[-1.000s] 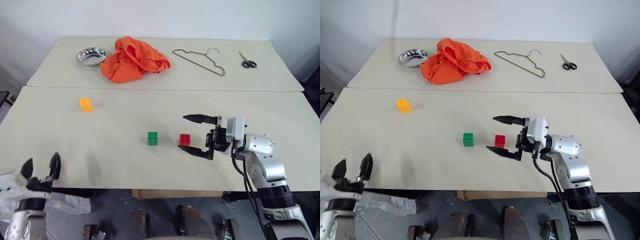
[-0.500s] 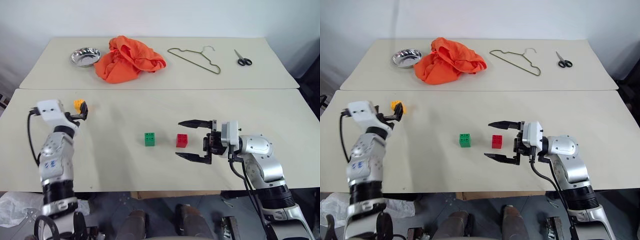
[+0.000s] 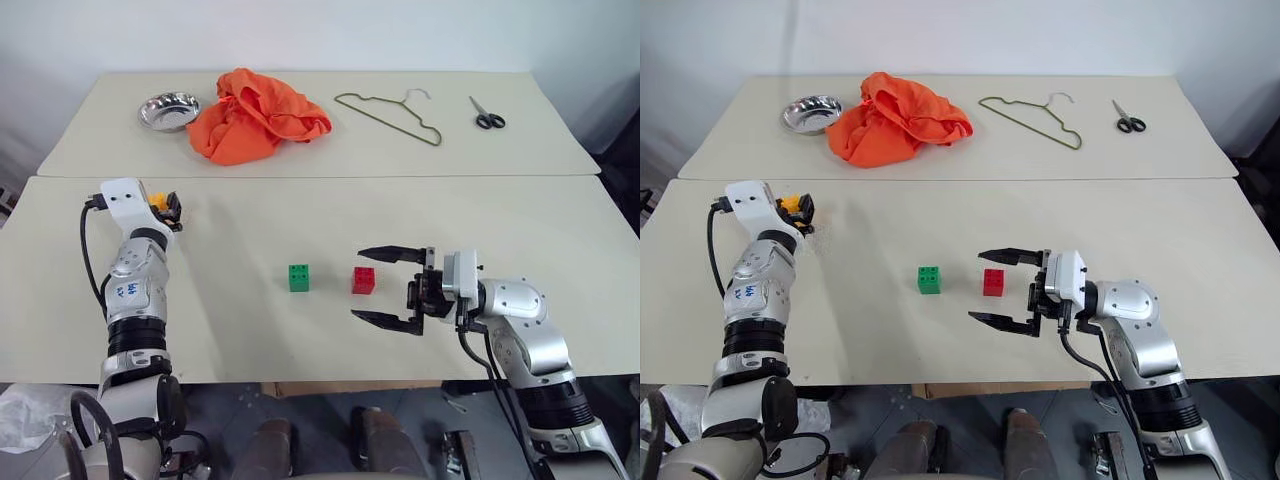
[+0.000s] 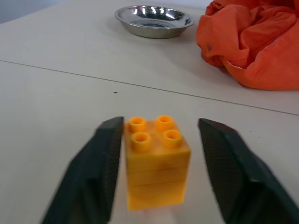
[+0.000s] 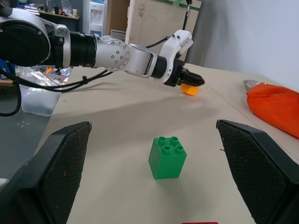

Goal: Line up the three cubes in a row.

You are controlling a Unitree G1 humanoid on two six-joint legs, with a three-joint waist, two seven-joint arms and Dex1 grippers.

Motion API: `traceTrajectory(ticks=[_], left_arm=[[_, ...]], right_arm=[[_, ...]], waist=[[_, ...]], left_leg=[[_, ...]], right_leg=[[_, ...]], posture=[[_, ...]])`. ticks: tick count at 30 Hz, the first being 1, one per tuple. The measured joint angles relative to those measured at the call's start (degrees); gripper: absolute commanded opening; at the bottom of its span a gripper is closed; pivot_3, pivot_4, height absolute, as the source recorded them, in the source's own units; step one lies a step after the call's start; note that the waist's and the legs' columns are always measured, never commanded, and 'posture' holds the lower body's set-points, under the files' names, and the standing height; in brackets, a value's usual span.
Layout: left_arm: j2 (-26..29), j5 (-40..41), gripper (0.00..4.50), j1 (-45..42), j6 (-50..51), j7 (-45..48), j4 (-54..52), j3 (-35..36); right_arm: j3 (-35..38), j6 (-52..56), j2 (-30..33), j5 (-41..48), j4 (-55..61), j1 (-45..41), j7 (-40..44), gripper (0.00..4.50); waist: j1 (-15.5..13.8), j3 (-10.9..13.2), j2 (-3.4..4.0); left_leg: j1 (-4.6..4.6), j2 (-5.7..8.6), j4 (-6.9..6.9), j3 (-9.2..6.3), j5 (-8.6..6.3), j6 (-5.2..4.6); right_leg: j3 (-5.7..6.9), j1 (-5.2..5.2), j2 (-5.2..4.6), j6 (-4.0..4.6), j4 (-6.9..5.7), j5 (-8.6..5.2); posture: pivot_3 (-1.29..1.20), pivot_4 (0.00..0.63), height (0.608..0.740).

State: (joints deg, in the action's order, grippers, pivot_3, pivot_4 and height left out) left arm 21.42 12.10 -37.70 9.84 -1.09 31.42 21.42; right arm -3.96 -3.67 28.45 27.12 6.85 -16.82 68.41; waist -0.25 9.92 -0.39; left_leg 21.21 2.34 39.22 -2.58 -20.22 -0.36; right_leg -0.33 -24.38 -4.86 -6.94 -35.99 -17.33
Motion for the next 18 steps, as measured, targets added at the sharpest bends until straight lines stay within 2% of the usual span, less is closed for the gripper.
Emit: traceTrajectory(ticks=[1, 12, 18], left_arm=[[0.0, 0.0, 1.46, 0.1, -0.2, 0.1, 0.0, 0.0], [0.3, 0.6, 1.46, 2.9, -1.6, 3.8, -2.5, -0.1], [-0.7, 0.9, 1.46, 7.8, 1.6, 3.7, -11.1, -0.6]], right_arm=[[0.0, 0.0, 0.0, 0.0, 0.0, 0.0, -0.2, 4.5], [0.0, -1.1, -0.1, -0.2, -0.2, -0.3, -0.6, 4.5], [0.0, -1.4, -0.1, -0.3, -0.3, -0.3, -0.6, 4.5]], waist=[[-0.1, 0.0, 0.0], [0.0, 0.0, 0.0], [0.2, 0.0, 0.0]], left_leg=[[0.0, 0.01, 0.0, 0.0, 0.01, -0.01], [0.01, 0.01, 0.0, -0.01, 0.01, -0.01], [0.02, -0.02, 0.0, -0.01, 0.01, -0.01]], right_leg=[[0.0, 0.0, -0.02, 0.0, 0.0, 0.0], [0.01, 0.0, -0.01, 0.0, -0.01, 0.0], [0.0, 0.0, -0.01, 0.0, -0.01, 0.0]], posture=[[0.0, 0.15, 0.74], [0.0, 0.15, 0.74], [0.0, 0.15, 0.74]])
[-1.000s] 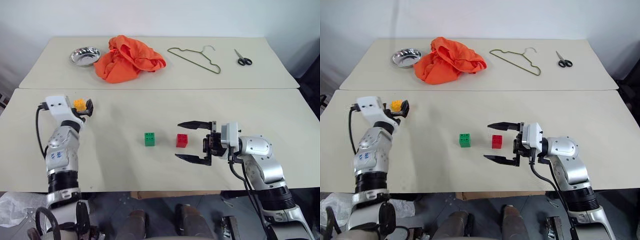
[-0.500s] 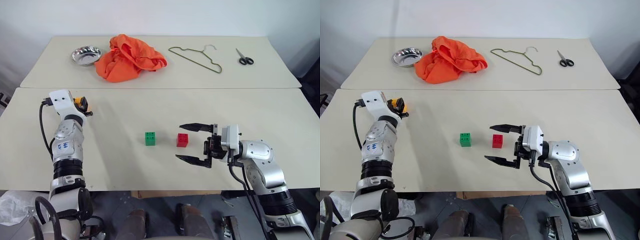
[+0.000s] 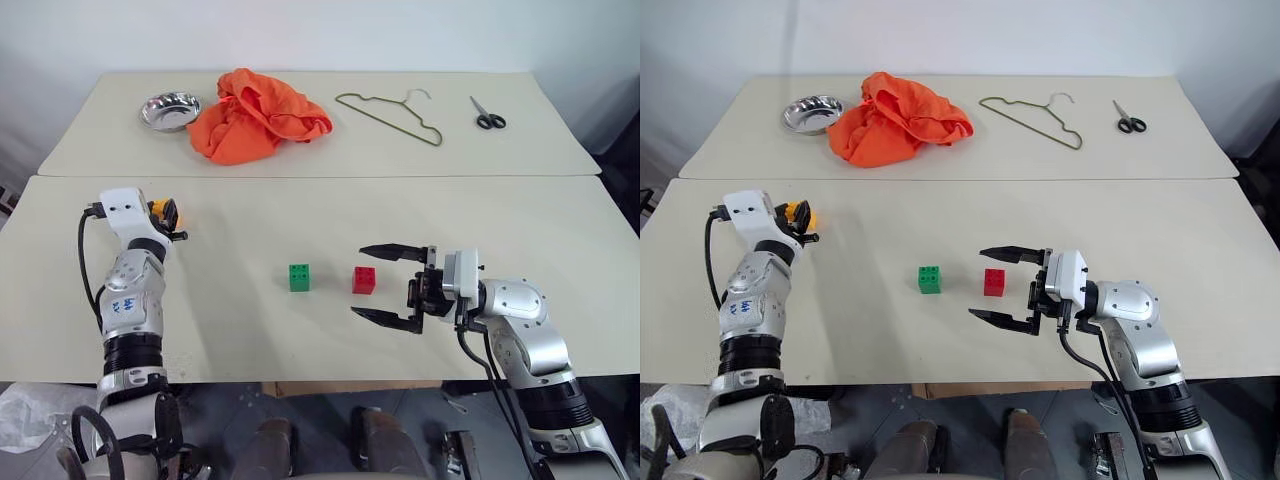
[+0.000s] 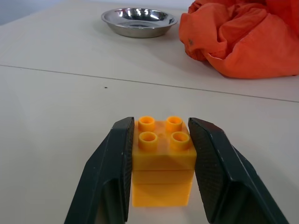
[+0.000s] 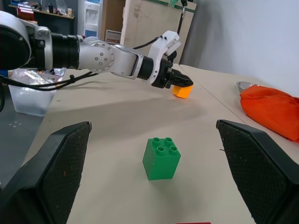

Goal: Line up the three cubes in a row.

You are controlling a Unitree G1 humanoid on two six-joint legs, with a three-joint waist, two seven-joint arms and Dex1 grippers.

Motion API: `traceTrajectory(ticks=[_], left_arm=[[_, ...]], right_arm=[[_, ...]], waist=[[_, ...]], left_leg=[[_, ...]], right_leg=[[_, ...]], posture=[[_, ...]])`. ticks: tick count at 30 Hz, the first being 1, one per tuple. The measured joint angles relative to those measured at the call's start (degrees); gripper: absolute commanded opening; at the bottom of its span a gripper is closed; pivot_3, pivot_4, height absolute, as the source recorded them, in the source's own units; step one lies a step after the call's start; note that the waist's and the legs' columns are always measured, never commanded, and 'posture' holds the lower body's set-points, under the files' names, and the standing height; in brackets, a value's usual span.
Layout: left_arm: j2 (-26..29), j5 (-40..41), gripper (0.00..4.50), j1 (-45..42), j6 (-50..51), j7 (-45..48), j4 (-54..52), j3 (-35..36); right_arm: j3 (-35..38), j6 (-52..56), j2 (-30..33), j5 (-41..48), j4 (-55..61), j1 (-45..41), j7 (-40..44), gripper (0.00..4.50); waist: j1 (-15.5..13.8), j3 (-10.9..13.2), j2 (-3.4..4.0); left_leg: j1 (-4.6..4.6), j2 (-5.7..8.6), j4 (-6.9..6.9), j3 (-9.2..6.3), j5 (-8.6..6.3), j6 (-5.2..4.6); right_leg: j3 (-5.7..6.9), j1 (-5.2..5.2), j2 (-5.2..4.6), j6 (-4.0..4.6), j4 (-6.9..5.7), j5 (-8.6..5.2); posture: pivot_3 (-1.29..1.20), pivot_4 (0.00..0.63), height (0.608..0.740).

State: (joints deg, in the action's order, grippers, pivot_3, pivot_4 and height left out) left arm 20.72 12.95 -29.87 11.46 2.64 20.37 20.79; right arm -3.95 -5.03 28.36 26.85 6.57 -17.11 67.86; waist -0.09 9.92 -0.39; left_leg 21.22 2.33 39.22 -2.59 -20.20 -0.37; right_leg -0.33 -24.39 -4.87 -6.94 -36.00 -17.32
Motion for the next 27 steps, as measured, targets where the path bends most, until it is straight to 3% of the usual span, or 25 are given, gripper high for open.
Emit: traceTrajectory(ticks=[3, 7, 15, 21, 27], left_arm=[[-0.1, 1.4, 1.46, 5.5, 0.7, 4.1, -8.1, -1.8], [3.4, 6.2, 1.46, 16.7, 0.0, 16.8, -19.3, -3.1], [10.9, 14.1, 1.46, 28.4, -5.3, 39.6, -25.2, -2.7], [16.5, 16.2, 1.46, 26.0, -5.6, 54.0, -22.7, -5.4], [16.6, 12.8, 1.46, 13.7, -11.6, 63.8, -10.0, -12.1]], right_arm=[[0.0, 0.0, 0.0, 0.0, 0.0, 0.0, 0.0, 4.5], [0.0, 0.1, 0.3, 0.0, 0.0, 0.1, 0.1, 4.5], [0.1, 0.4, 0.5, 0.0, 0.0, 0.3, 0.0, 4.5], [0.1, 1.2, 1.0, 0.2, -0.1, -0.1, 0.9, 4.5], [0.0, 1.4, 1.0, 0.2, -0.2, -0.6, 1.3, 4.5]], waist=[[0.2, 0.0, 0.0], [0.5, 0.0, 0.0], [0.0, 0.0, 0.02], [0.1, 0.0, 0.05], [0.1, 0.0, 0.04]], left_leg=[[0.02, -0.01, -0.03, 0.0, 0.0, 0.0], [0.01, -0.1, -0.06, 0.03, -0.01, 0.03], [-0.02, -0.03, -0.05, -0.1, 0.05, 0.05], [-0.02, -0.02, -0.06, -0.14, 0.05, 0.04], [0.0, 0.0, -0.06, -0.08, 0.06, 0.04]], right_leg=[[-0.02, -0.01, -0.01, 0.0, 0.02, 0.0], [-0.04, -0.03, 0.02, 0.04, 0.06, -0.02], [-0.17, 0.05, -0.13, 0.13, 0.16, -0.05], [-0.13, 0.05, -0.13, 0.17, 0.15, -0.07], [0.11, -0.01, -0.05, 0.16, 0.09, -0.07]], posture=[[0.0, 0.15, 0.74], [0.0, 0.15, 0.74], [0.0, 0.15, 0.74], [0.0, 0.15, 0.74], [0.0, 0.15, 0.74]])
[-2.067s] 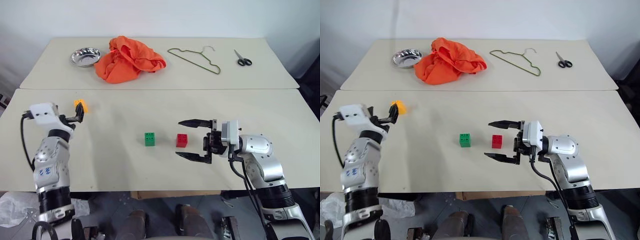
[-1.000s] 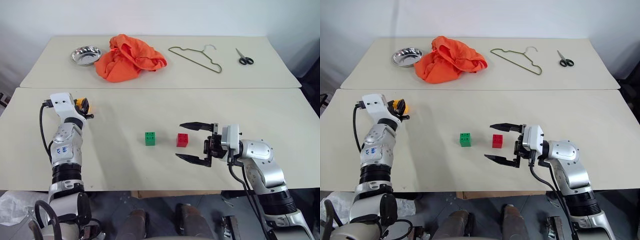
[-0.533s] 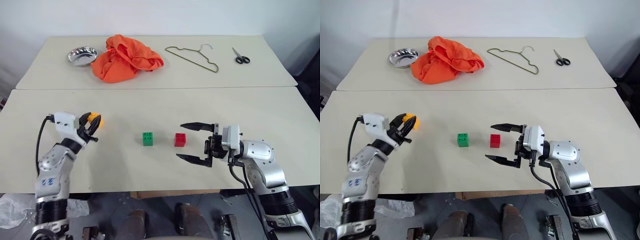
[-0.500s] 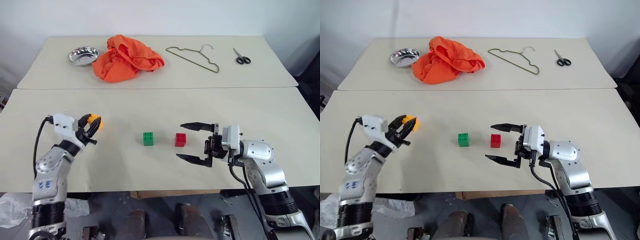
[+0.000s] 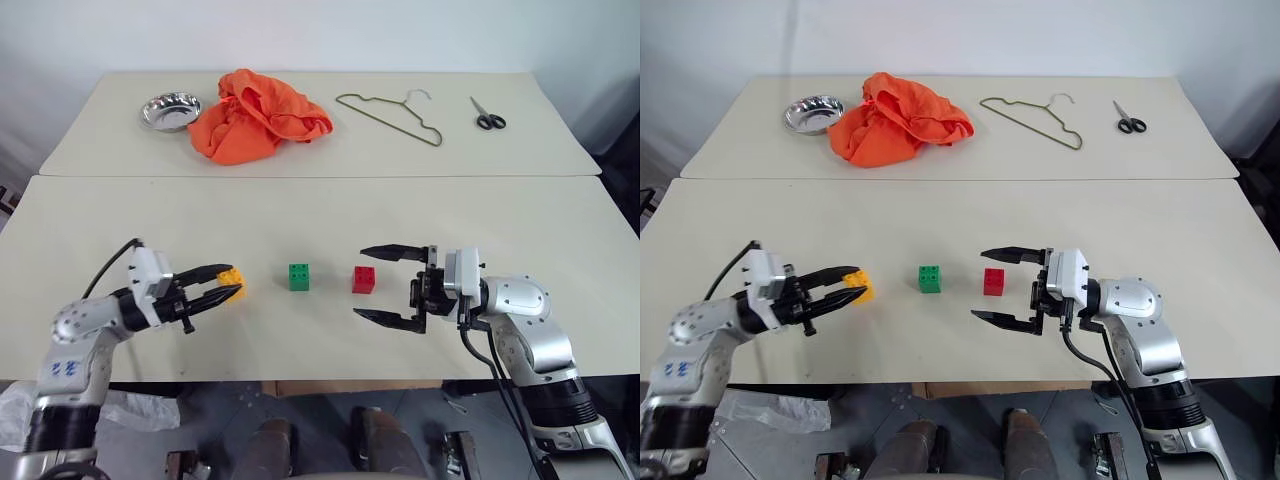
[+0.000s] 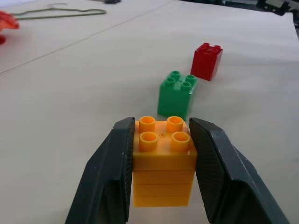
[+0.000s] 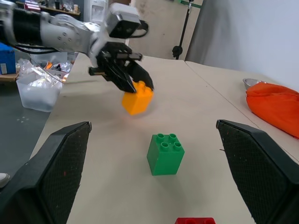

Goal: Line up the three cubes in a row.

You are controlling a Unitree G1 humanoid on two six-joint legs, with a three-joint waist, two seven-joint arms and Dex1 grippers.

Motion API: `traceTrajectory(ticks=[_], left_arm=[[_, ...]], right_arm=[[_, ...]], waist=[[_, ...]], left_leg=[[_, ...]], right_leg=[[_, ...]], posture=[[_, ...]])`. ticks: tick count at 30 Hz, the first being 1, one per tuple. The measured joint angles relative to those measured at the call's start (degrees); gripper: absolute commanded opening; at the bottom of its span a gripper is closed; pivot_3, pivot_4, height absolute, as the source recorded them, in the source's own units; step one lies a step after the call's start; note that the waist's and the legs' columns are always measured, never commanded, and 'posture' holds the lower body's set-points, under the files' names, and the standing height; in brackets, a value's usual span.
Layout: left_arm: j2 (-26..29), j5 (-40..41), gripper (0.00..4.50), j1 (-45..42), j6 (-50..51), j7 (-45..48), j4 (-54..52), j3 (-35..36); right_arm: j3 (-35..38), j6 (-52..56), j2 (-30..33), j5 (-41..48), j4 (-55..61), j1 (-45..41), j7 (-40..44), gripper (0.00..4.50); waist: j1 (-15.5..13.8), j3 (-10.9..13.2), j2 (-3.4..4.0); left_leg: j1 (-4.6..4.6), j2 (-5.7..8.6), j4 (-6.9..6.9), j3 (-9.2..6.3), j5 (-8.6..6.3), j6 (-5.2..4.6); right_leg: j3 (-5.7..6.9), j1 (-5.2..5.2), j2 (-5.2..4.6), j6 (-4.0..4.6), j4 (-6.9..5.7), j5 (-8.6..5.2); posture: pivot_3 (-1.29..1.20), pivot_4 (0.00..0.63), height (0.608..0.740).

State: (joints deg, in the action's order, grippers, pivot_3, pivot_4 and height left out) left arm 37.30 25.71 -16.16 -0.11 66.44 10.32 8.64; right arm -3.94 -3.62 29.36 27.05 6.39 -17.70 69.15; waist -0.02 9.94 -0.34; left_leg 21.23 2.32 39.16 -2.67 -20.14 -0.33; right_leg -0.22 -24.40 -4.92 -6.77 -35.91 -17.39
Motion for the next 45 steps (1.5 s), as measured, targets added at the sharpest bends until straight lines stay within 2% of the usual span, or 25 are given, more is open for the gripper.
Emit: traceTrajectory(ticks=[4, 9, 21, 23, 24, 30, 40, 43, 45], left_arm=[[-1.5, -2.5, 1.46, -7.3, -7.9, 4.9, 10.2, -2.2], [-2.4, -4.0, 1.46, -11.2, -13.3, 12.2, 18.9, -4.6], [-3.0, -4.4, 1.46, -15.4, -13.7, 18.7, 26.5, -5.8], [-3.1, -4.8, 2.21, -16.5, -13.7, 19.0, 27.7, -5.9], [-3.1, -5.1, 2.38, -17.0, -13.7, 19.0, 28.5, -6.0], [-2.7, -7.3, 4.09, -17.8, -17.3, 19.5, 31.6, -6.3], [-2.1, -7.4, 4.09, -13.3, -16.8, 16.3, 28.4, -5.2], [-2.1, -7.4, 3.52, -12.5, -16.1, 15.9, 28.1, -5.2], [-2.1, -7.4, 2.92, -12.5, -15.9, 15.6, 28.1, -5.1]], right_arm=[[0.4, 0.1, 0.5, -0.1, 0.4, 1.4, -0.7, 4.5], [2.3, 0.6, 2.3, 0.0, 2.3, 3.1, -2.1, 4.5], [3.2, 2.5, 4.1, 0.1, 4.8, 5.0, -3.3, 4.5], [3.3, 2.7, 4.4, 0.2, 5.2, 5.8, -3.3, 4.5], [3.3, 2.8, 4.5, 0.2, 5.3, 6.1, -3.3, 4.5], [4.4, 3.2, 5.2, 0.3, 5.6, 7.2, -3.1, 4.5], [4.2, 2.8, 4.2, 0.1, 5.5, 7.1, -3.3, 4.5], [4.2, 2.6, 4.1, 0.1, 5.5, 6.9, -3.3, 4.5], [4.2, 2.5, 4.0, 0.1, 5.4, 6.6, -3.2, 4.5]], waist=[[0.2, 0.0, 0.0], [0.3, 0.0, 0.0], [0.1, 0.0, 0.0], [0.0, 0.0, 0.0], [0.0, 0.0, 0.0], [0.2, 0.0, 0.0], [0.1, 0.0, 0.0], [0.1, 0.0, 0.0], [0.0, 0.0, 0.0]], left_leg=[[0.02, -0.01, 0.0, 0.07, -0.02, -0.03], [0.03, -0.04, -0.01, 0.11, -0.02, -0.03], [0.01, -0.06, 0.04, 0.1, -0.02, -0.04], [0.02, -0.05, 0.04, 0.1, -0.01, -0.04], [0.02, -0.03, 0.04, 0.09, -0.01, -0.05], [0.03, -0.08, 0.04, 0.1, -0.01, -0.05], [0.04, -0.07, 0.04, 0.1, -0.01, -0.05], [0.04, -0.08, 0.04, 0.1, -0.01, -0.05], [0.03, -0.07, 0.04, 0.09, -0.01, -0.05]], right_leg=[[-0.02, -0.03, 0.05, -0.02, -0.09, 0.01], [-0.06, -0.03, 0.1, -0.04, -0.09, 0.02], [-0.08, -0.02, 0.12, -0.04, -0.13, 0.02], [-0.07, -0.01, 0.12, -0.05, -0.14, 0.03], [-0.07, -0.02, 0.12, -0.05, -0.13, 0.03], [-0.08, -0.03, 0.15, -0.05, -0.15, 0.03], [-0.1, -0.03, 0.12, -0.05, -0.16, 0.03], [-0.09, -0.03, 0.12, -0.05, -0.16, 0.03], [-0.09, -0.03, 0.12, -0.05, -0.16, 0.03]], posture=[[0.0, 0.15, 0.74], [0.0, 0.15, 0.74], [0.0, 0.15, 0.74], [0.0, 0.15, 0.74], [0.0, 0.15, 0.74], [0.0, 0.15, 0.74], [0.0, 0.15, 0.74], [0.0, 0.15, 0.74], [0.0, 0.15, 0.74]])
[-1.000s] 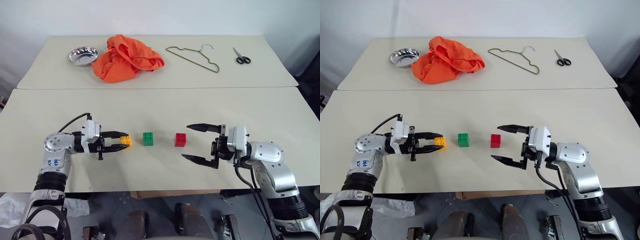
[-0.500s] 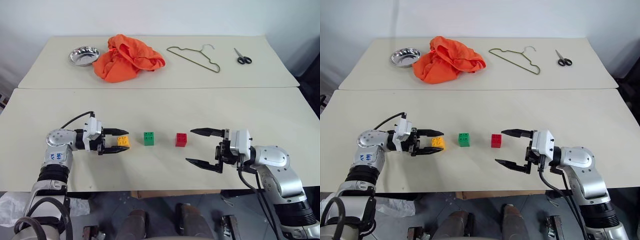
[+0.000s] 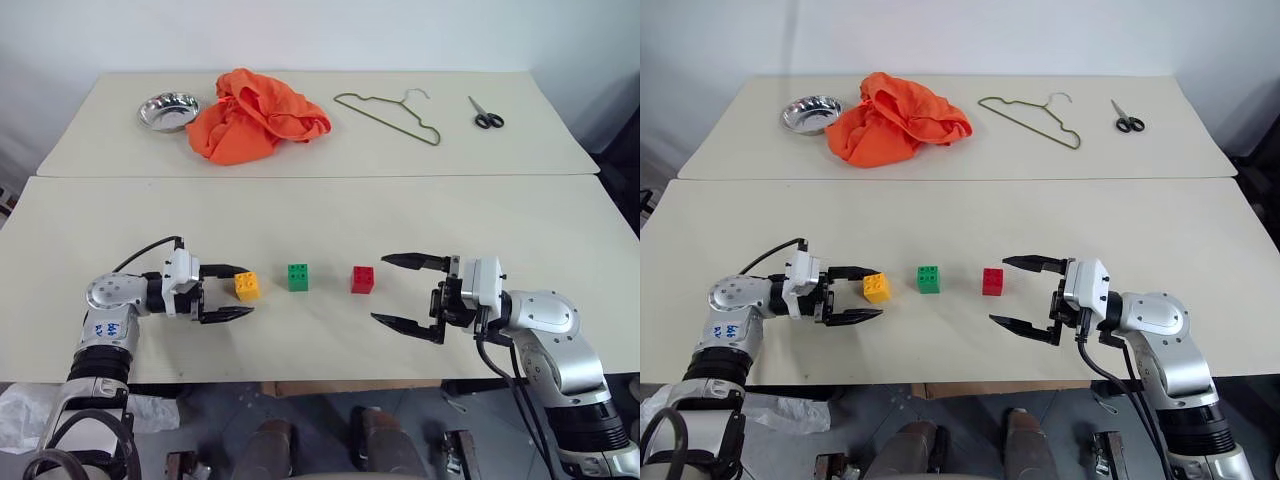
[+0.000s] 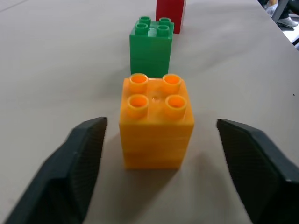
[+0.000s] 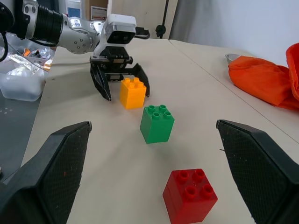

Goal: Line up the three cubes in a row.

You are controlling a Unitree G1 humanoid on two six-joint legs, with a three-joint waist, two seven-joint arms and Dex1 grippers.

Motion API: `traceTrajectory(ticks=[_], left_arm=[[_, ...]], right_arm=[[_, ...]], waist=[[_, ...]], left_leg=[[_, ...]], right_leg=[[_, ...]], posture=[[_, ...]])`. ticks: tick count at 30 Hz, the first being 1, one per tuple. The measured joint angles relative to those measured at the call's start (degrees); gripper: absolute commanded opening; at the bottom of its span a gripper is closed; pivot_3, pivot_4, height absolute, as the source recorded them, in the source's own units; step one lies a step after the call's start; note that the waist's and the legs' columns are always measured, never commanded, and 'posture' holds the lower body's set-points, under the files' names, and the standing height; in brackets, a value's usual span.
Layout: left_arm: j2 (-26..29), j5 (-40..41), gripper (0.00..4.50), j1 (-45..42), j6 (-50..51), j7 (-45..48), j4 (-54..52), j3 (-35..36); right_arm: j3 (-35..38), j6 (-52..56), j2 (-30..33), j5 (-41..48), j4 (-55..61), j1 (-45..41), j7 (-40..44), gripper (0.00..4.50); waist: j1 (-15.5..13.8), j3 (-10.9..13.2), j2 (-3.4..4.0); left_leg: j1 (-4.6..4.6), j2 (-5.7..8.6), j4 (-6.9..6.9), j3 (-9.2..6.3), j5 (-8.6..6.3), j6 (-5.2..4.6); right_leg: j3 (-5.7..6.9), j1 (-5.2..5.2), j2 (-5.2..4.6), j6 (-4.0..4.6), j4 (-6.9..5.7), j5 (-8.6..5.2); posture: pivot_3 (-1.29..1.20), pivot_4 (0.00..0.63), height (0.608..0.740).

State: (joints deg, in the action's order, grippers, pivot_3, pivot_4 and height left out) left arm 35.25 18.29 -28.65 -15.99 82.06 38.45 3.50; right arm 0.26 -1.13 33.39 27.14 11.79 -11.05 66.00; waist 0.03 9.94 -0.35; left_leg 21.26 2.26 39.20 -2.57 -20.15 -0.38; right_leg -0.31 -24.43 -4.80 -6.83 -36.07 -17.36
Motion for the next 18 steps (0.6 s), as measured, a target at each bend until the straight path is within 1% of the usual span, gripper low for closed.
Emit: traceTrajectory(ticks=[4, 5, 12, 18], left_arm=[[0.0, -0.6, 1.63, -2.0, -0.7, 0.4, 2.0, -0.1], [0.0, -0.9, 1.47, -3.2, -1.4, 0.7, 3.5, -0.1], [-0.1, -5.0, 1.48, -12.7, -7.9, 3.9, 16.2, -2.2], [-0.3, -6.3, 1.48, -16.2, -10.6, 4.0, 21.5, -3.2]], right_arm=[[0.0, -0.1, 0.0, 0.0, -0.7, -0.8, 0.6, 4.5], [0.0, -0.1, 0.0, 0.0, -0.8, -1.0, 0.8, 4.5], [0.3, -0.1, 1.2, 0.0, -1.0, -0.7, 1.8, 4.5], [0.9, -0.1, 2.1, 0.0, -1.0, 1.0, 1.6, 4.5]], waist=[[0.0, 0.0, 0.0], [0.0, 0.0, 0.0], [0.0, 0.0, 0.0], [0.0, 0.0, 0.0]], left_leg=[[0.0, 0.01, 0.0, 0.0, 0.0, 0.0], [0.0, 0.01, 0.01, 0.0, 0.0, 0.0], [0.01, 0.09, 0.01, 0.03, 0.0, -0.05], [0.01, 0.08, 0.02, 0.04, 0.01, -0.06]], right_leg=[[0.03, 0.0, 0.02, 0.0, 0.0, 0.0], [0.02, 0.0, 0.03, 0.0, 0.0, 0.0], [0.05, 0.0, 0.19, -0.01, -0.04, 0.01], [0.03, -0.01, 0.17, -0.02, -0.09, 0.01]], posture=[[0.0, 0.15, 0.74], [0.0, 0.15, 0.74], [0.0, 0.15, 0.74], [0.0, 0.15, 0.74]])
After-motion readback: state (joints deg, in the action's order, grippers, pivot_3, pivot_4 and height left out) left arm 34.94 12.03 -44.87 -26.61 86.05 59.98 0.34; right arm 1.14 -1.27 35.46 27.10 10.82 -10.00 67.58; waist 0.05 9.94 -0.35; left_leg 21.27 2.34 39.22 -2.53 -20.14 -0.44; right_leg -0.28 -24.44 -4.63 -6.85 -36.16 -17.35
